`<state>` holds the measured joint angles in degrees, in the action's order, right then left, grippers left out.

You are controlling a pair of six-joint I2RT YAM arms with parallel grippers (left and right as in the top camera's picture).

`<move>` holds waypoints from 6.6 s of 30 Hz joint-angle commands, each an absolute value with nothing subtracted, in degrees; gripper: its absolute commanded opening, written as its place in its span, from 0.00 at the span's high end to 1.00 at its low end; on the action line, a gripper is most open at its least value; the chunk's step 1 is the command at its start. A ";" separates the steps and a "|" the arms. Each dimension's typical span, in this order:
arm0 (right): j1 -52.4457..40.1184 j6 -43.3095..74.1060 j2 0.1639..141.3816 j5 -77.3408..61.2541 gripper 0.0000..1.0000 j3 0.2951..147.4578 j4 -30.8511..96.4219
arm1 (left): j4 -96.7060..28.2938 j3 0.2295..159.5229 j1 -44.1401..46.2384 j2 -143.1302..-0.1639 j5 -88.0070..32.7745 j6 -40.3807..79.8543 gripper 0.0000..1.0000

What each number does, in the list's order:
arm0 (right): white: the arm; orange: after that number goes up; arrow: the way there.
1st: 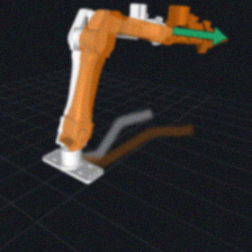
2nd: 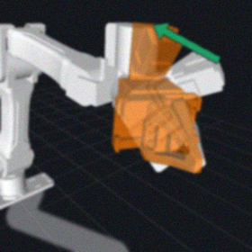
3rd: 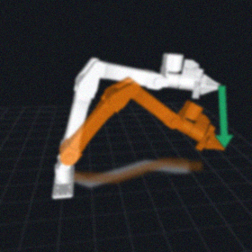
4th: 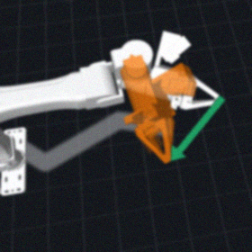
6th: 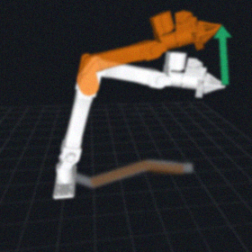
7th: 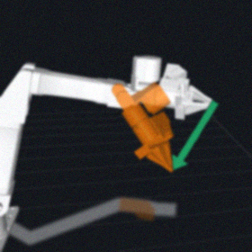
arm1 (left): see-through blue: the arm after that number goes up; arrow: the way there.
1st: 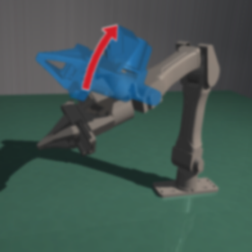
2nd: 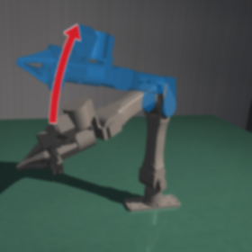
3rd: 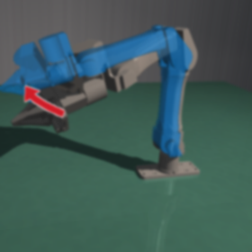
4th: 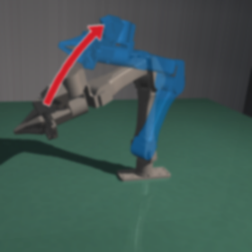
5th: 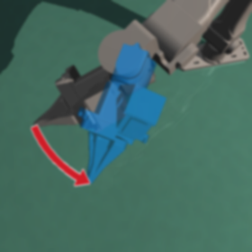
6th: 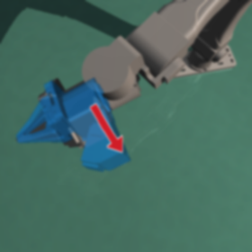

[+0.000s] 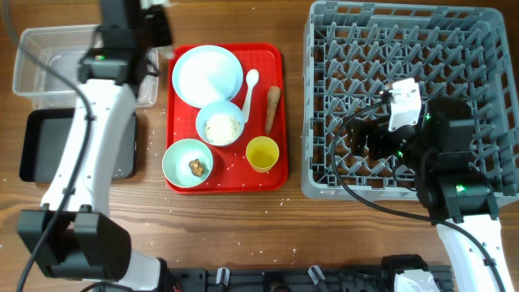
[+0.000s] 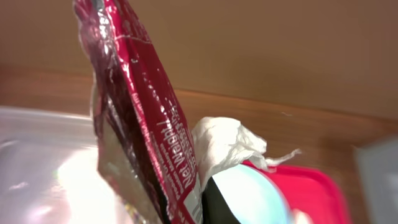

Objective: Sort waste into correct bins and load items into the dishwasher rack
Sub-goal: 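Carry the wrapper and tissue left and drop them into the clear bin, then grasp the light-blue rice bowl rim with the left gripper, then tip the rice bowl over the black tray to pour out rice, then return the empty blue bowl to the red tray with the left gripper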

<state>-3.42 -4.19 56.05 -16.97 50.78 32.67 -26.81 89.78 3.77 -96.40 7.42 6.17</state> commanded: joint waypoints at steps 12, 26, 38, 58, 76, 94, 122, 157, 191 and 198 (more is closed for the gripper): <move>-3.31 -3.88 56.42 -18.15 0.00 51.86 32.12 | -25.61 89.95 -13.10 -111.98 10.79 6.44 0.81; -3.31 -3.90 56.42 -18.15 0.00 51.86 31.79 | -24.32 89.97 -12.69 -104.64 10.55 6.42 0.00; -3.31 -3.86 56.42 -18.17 0.00 51.86 31.55 | -47.05 89.97 -4.47 -92.60 -6.50 6.44 0.19; -3.31 -3.90 57.08 -18.15 0.00 51.72 33.34 | -48.56 89.84 22.63 -117.36 -7.20 21.76 0.43; -3.31 -3.90 57.93 -18.15 0.00 51.68 33.45 | -52.27 90.72 23.03 -115.63 -9.26 21.91 0.96; -3.31 -3.88 57.93 -18.15 0.00 51.68 33.50 | -69.43 83.94 -12.62 -93.54 -19.29 7.09 0.96; -3.31 -3.88 57.98 -18.15 0.00 51.68 33.52 | -54.50 72.84 -52.99 -108.22 -88.23 -2.57 0.96; -3.31 -4.12 57.98 -18.11 0.00 51.68 33.67 | -51.64 72.86 -46.54 -95.94 -83.15 3.70 0.96; -3.31 -4.05 63.46 -18.15 0.01 51.68 32.40 | -38.96 72.84 20.99 -104.73 12.88 9.47 0.96; -3.31 -4.05 63.55 -18.15 0.00 51.68 32.38 | -41.47 74.83 22.68 -107.85 14.52 10.55 0.41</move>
<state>-3.42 -4.19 63.07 -16.97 50.78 32.75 -39.33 72.79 22.72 -109.12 11.55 9.56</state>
